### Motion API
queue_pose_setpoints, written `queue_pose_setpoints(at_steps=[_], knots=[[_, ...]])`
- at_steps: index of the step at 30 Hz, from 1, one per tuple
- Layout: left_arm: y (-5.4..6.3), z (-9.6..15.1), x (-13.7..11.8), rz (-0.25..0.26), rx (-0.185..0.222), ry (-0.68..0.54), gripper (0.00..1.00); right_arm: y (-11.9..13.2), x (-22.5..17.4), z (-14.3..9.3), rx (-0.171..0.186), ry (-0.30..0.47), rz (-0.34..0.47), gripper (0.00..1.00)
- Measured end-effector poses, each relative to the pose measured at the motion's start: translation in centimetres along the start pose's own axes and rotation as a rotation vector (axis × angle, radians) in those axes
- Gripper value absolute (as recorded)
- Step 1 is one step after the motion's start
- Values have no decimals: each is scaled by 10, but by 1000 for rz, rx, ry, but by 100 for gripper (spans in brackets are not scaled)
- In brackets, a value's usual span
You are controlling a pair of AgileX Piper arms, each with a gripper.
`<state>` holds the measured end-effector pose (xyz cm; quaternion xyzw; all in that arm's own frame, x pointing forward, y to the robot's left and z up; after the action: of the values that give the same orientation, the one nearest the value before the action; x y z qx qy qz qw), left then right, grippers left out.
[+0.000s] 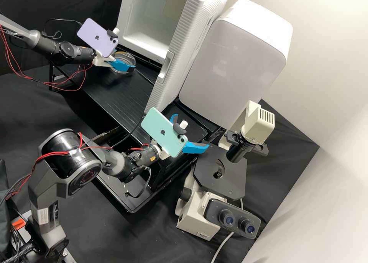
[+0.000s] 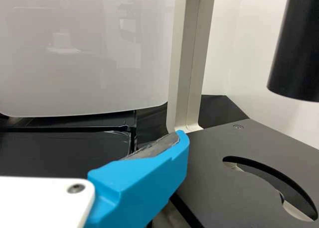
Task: Take the petri dish out of the incubator
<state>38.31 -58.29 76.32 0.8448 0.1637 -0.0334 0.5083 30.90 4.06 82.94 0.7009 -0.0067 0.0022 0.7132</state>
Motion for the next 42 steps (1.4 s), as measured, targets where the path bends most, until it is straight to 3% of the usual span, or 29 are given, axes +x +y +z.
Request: queue_pose_setpoints(at_steps=[4, 5, 11, 30, 42], knots=[[2, 0, 1, 1, -5, -1, 0, 0, 0, 0, 0, 0, 0, 100], [1, 0, 1, -2, -13, 0, 100, 0, 0, 0, 0, 0, 0, 100], [2, -3, 2, -10, 10, 3, 100, 0, 0, 0, 0, 0, 0, 100], [2, -6, 3, -12, 10, 12, 100, 0, 0, 0, 0, 0, 0, 100], [-8, -12, 2, -26, 9, 26, 100, 0, 0, 0, 0, 0, 0, 100]])
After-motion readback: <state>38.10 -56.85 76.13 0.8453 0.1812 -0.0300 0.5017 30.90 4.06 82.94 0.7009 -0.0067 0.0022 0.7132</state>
